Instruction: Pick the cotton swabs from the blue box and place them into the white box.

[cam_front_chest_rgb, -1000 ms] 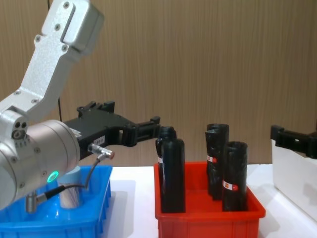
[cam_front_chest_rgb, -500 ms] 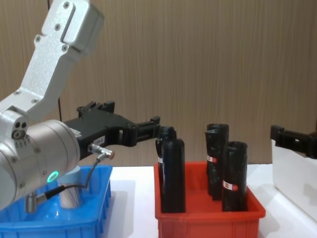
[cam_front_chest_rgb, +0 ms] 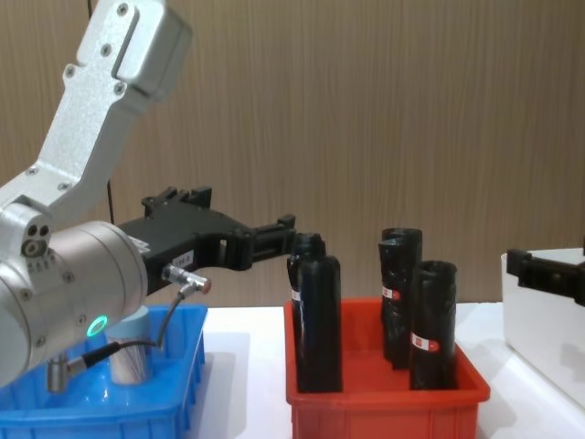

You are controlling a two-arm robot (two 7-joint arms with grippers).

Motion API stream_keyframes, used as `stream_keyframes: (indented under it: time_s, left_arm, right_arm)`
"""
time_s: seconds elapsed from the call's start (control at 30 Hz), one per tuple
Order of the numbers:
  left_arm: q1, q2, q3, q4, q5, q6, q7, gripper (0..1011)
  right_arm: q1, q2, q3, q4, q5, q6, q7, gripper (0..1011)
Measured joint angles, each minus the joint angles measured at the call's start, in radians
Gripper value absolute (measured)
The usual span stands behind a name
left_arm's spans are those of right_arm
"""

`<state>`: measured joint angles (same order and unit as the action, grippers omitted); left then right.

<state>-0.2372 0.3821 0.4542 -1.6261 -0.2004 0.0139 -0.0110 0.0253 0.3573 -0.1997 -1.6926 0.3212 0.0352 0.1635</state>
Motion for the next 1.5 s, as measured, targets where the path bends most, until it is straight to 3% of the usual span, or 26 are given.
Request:
stream_keyframes:
  time_s: [0.67,1.13,1.5]
  left_arm:
    - [0.000,0.000,0.000,0.000,0.000,0.000,0.000,1003]
    - [0.000,0.000,0.000,0.000,0.000,0.000,0.000,1003]
    - [0.000,0.000,0.000,0.000,0.000,0.000,0.000,1003]
  right_arm:
    - [0.166,-0.008,0.030,0.280,0.095,-0.009,0.229,1002]
    - [0.287,-0.052,-0.001,0.453,0.078,-0.012,0.329,1002]
    - [0.360,-0.088,-0.029,0.557,0.051,-0.023,0.367,1002]
